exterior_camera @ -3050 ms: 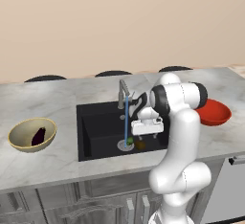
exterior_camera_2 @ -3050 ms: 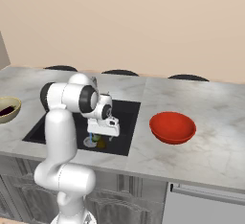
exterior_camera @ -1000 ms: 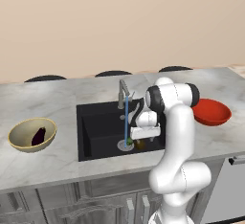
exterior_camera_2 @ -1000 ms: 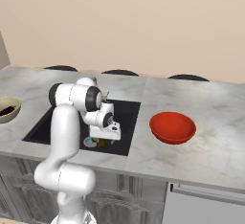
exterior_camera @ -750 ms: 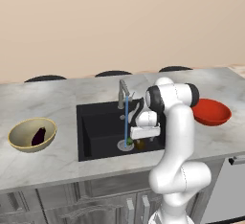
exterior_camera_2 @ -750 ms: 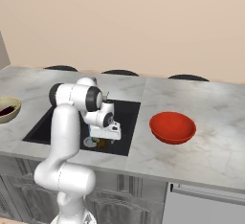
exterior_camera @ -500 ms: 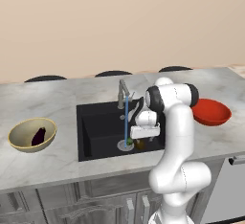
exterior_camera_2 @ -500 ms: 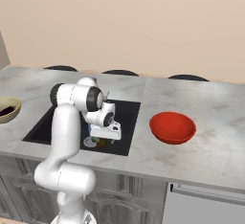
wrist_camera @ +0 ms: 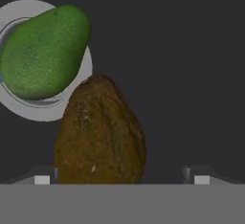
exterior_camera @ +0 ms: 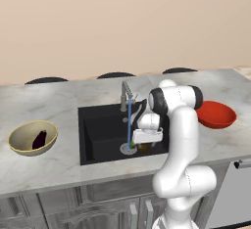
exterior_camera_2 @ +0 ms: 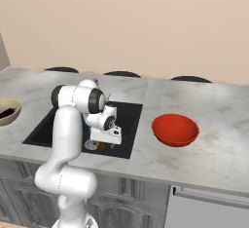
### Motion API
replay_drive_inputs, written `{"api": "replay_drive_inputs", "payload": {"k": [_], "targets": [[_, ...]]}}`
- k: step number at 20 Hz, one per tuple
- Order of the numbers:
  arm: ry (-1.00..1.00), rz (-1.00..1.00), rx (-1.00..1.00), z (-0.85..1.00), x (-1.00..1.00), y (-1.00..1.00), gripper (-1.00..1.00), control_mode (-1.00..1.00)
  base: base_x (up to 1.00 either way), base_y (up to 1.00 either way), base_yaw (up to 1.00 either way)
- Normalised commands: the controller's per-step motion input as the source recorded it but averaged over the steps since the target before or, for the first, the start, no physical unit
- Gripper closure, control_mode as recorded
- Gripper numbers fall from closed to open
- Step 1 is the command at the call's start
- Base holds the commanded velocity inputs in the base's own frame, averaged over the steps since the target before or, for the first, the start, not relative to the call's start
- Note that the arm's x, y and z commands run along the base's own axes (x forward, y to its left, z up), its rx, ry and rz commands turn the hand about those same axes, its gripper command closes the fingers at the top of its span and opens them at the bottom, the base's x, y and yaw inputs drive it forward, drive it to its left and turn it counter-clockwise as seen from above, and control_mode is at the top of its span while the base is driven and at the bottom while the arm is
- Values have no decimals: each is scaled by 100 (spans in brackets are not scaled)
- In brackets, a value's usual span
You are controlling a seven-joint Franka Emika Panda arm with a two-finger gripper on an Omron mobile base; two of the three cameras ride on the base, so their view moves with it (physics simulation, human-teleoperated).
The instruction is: Pick the avocados from the sink and place them in one bowl. Place the eggplant in the other bowl. Then turn off the sink faucet.
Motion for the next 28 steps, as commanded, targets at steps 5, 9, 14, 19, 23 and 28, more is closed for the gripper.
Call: {"api": "replay_drive_inputs", "payload": {"k": [5,9,14,19,23,28], "targets": [[0,0,4,-42,-36,16,-100,-100,0,0,0],[0,0,1,-44,-24,26,-100,-100,0,0,0],[-4,0,0,-20,-12,10,100,-100,0,0,0],[-10,0,0,0,-1,0,100,-100,0,0,0],[-13,0,0,0,0,-4,100,-100,0,0,0],[-14,0,0,15,0,-31,100,-100,0,0,0]]}}
